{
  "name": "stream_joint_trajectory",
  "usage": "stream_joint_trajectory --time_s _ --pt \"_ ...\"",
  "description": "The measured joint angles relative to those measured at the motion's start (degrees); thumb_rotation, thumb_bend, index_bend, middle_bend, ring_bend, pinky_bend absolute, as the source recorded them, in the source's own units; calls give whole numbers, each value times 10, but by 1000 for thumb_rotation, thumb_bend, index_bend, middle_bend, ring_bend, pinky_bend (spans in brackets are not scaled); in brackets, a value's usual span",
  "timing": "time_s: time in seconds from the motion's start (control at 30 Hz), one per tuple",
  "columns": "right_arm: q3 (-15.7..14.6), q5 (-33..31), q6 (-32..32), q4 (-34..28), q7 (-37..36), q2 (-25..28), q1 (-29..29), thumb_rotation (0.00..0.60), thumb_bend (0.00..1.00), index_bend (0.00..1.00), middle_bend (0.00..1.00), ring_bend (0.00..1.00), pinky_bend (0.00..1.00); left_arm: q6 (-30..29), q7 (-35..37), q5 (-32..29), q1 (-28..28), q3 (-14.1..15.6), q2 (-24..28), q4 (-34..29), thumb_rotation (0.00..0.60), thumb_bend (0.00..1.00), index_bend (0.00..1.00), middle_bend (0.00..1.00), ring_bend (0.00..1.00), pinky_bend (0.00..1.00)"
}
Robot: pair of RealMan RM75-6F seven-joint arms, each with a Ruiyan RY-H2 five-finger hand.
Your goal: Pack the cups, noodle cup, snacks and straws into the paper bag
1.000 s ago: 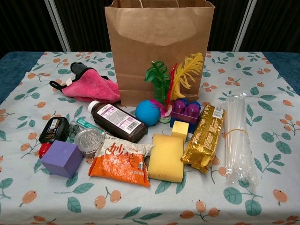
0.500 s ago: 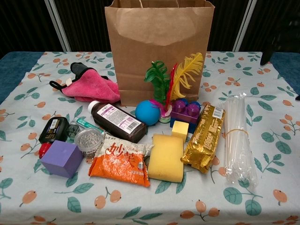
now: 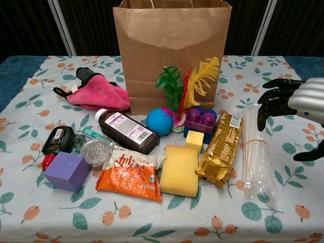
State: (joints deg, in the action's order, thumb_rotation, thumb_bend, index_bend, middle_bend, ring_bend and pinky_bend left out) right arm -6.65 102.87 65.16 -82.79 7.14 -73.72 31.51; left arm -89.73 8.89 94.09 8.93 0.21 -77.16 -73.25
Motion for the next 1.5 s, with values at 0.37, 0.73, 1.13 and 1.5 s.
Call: stream_joint_trajectory --time_s 0.37,0.73,1.13,1.5 --pt "0 0 -17 37 -11 -38 6 600 0 392 320 162 0 -5 11 -2 -2 -2 -4 18 600 103 177 216 149 206" --pt "3 -11 -60 30 -5 -47 28 600 0 392 320 162 0 -5 18 -7 -2 -5 -6 25 600 103 177 216 149 206" --pt "-9 -53 -92 -58 19 35 22 600 0 394 327 203 20 -2 27 -12 -2 -7 -6 26 600 103 176 216 149 206" --pt "0 -68 -66 -112 42 80 6 600 0 399 355 209 80 -7 31 -9 -3 -7 -4 23 600 103 177 216 149 206"
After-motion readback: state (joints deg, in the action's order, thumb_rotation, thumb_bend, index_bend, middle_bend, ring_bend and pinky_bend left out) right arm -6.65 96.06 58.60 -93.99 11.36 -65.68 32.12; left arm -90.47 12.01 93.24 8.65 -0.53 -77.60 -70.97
